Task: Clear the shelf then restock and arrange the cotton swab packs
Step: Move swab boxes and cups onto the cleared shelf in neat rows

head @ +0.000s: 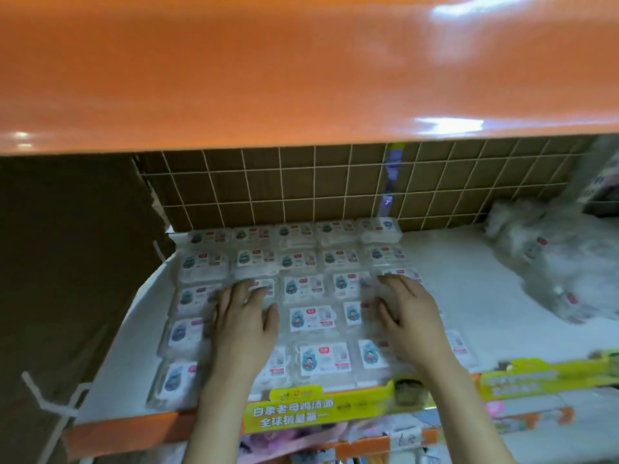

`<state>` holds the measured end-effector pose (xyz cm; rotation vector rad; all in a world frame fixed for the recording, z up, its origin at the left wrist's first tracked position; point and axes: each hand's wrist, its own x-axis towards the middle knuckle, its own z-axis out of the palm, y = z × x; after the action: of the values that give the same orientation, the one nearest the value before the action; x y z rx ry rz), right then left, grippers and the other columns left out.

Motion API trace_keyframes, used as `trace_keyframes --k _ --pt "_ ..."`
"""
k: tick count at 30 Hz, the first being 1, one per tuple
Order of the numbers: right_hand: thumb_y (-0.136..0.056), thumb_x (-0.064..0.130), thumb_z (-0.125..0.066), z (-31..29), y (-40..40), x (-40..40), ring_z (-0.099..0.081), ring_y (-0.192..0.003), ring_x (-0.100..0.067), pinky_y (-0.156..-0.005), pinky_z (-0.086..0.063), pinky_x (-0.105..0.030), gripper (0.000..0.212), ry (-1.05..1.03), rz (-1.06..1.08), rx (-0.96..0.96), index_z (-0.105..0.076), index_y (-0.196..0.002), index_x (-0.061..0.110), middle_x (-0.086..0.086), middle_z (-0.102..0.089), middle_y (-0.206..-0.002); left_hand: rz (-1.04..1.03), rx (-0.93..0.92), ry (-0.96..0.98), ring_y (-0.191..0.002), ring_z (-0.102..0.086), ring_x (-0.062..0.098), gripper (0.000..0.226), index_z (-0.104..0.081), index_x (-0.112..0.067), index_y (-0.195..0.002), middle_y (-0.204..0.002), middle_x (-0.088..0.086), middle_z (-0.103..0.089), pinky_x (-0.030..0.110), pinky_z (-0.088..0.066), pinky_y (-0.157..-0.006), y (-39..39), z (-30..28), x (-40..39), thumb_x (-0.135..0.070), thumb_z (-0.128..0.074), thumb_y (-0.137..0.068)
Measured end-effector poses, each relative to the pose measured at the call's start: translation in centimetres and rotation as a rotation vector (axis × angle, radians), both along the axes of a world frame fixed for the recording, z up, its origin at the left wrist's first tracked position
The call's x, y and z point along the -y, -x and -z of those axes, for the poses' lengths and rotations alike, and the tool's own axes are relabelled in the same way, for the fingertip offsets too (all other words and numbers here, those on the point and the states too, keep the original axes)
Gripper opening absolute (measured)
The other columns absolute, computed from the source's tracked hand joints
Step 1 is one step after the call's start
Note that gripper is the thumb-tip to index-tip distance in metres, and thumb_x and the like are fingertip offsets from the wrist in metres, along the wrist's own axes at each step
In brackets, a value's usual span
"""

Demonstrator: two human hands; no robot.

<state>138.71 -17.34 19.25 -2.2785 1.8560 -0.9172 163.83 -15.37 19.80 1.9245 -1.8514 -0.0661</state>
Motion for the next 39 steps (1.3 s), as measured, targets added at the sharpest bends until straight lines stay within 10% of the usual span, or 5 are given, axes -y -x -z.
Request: trace_keyframes --k 19,39 --pt "-0.083 0.027 -0.042 -4.0 26.1 -3.0 -0.057 -0.099 -0.024 -0.088 -0.042 -0.032 0.038 0.064 -0.073 0.069 -0.062 -0.111 0.012 -0.006 -0.062 -0.105 0.148 -0.071 0.012 -0.079 -0.066 0.029 0.046 -0.071 -0.014 -0.092 -0.089 0.002 -0.071 0.04 -0.053 -0.07 33.1 -2.0 -0.7 -0.042 -0.037 -0.08" --pt "-0.084 0.02 -0.048 -4.7 34.7 -2.3 -0.05 -0.107 -0.018 -0.09 -0.032 -0.02 0.034 0.086 0.001 0.153 -0.06 -0.115 0.012 -0.004 -0.061 -0.112 0.106 -0.147 0.113 -0.083 -0.065 0.035 0.051 -0.07 -0.006 -0.096 -0.094 0.011 -0.07 0.046 -0.054 -0.073 36.9 -0.9 0.3 -0.041 -0.036 -0.082"
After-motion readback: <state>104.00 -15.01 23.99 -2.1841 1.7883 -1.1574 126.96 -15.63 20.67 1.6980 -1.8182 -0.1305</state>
